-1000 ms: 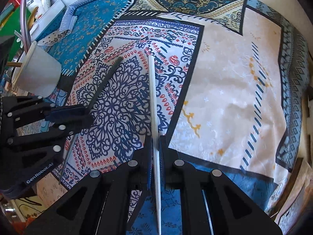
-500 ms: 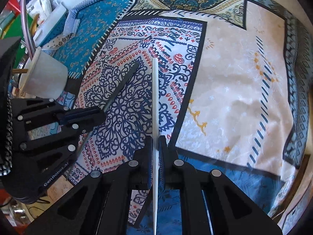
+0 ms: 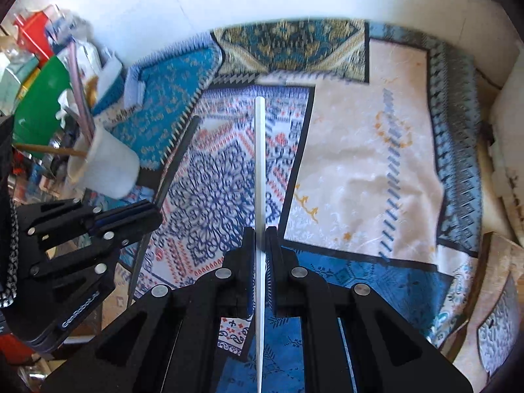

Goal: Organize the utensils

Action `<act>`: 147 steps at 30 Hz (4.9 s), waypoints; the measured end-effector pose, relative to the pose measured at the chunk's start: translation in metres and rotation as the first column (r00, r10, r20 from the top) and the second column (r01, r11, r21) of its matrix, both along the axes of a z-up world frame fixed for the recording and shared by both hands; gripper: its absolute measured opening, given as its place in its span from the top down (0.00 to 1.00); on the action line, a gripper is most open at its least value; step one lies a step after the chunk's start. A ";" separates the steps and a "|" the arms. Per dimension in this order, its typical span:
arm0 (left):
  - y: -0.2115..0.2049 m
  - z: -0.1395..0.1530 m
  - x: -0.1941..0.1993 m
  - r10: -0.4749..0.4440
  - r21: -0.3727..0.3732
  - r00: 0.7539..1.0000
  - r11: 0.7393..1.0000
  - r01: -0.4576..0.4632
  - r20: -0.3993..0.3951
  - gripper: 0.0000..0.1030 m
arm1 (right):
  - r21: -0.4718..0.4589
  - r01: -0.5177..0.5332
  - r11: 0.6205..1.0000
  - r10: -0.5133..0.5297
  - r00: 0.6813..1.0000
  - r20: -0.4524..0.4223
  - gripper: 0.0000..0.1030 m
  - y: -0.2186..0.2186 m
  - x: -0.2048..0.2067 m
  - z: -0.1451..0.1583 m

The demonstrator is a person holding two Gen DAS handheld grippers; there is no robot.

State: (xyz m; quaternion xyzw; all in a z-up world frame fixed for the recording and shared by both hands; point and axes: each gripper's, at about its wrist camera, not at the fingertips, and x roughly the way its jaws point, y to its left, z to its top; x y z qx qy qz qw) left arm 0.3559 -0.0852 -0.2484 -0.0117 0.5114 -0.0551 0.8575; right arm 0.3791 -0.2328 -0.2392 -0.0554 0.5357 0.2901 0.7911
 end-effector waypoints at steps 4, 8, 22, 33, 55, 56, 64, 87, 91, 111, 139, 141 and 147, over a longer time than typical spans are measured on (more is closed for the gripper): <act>0.006 0.029 -0.010 0.031 -0.019 0.997 0.999 -0.030 0.073 0.96 | 0.040 0.005 0.999 -0.007 0.998 0.058 0.94 0.003 -0.005 0.024; 0.016 0.059 -0.021 0.073 -0.045 0.986 0.997 -0.067 0.147 0.96 | 0.080 -0.002 0.997 -0.007 0.993 0.119 0.94 0.011 -0.009 0.050; 0.080 0.149 -0.056 0.249 -0.095 0.883 0.968 -0.231 0.397 0.96 | 0.223 -0.089 0.971 0.023 0.959 0.281 0.94 0.066 -0.018 0.123; 0.147 0.175 -0.067 0.362 -0.109 0.798 0.928 -0.355 0.481 0.96 | 0.306 -0.175 0.936 0.075 0.947 0.313 0.94 0.133 -0.019 0.140; 0.224 0.118 -0.005 0.475 -0.169 0.747 0.876 -0.451 0.465 0.96 | 0.376 -0.074 0.924 -0.056 0.944 0.325 0.94 0.206 -0.004 0.118; 0.224 0.115 -0.004 0.469 -0.163 0.743 0.878 -0.450 0.477 0.96 | 0.374 -0.062 0.926 -0.073 0.938 0.338 0.94 0.208 -0.006 0.118; 0.223 0.092 0.008 0.383 -0.132 0.772 0.920 -0.369 0.507 0.96 | 0.364 0.043 0.930 -0.192 0.904 0.382 0.94 0.218 -0.014 0.111; 0.244 0.066 0.003 0.271 -0.191 0.820 0.961 -0.200 0.504 0.99 | 0.334 0.191 0.923 -0.322 0.857 0.401 0.94 0.228 -0.025 0.071; 0.263 0.068 -0.002 0.301 -0.186 0.848 0.952 -0.243 0.436 0.99 | 0.329 0.187 0.926 -0.315 0.863 0.396 0.94 0.227 -0.028 0.067; 0.283 -0.039 0.026 0.176 -0.151 0.981 0.970 -0.188 -0.086 0.87 | 0.171 0.264 0.949 -0.300 0.921 0.248 0.67 0.134 -0.005 0.090; 0.286 -0.085 0.001 0.146 -0.149 0.976 0.974 -0.170 -0.161 0.99 | -0.068 0.321 0.945 -0.324 0.946 -0.032 0.84 0.171 0.029 -0.078; 0.286 -0.084 -0.006 0.157 -0.143 0.974 0.973 -0.181 -0.165 0.99 | -0.055 0.294 0.954 -0.297 0.954 -0.044 0.90 0.171 0.028 -0.079; 0.281 -0.085 -0.041 0.193 -0.133 0.960 0.966 -0.223 -0.205 0.99 | -0.089 0.198 0.976 -0.205 0.976 -0.077 0.96 0.160 0.017 -0.082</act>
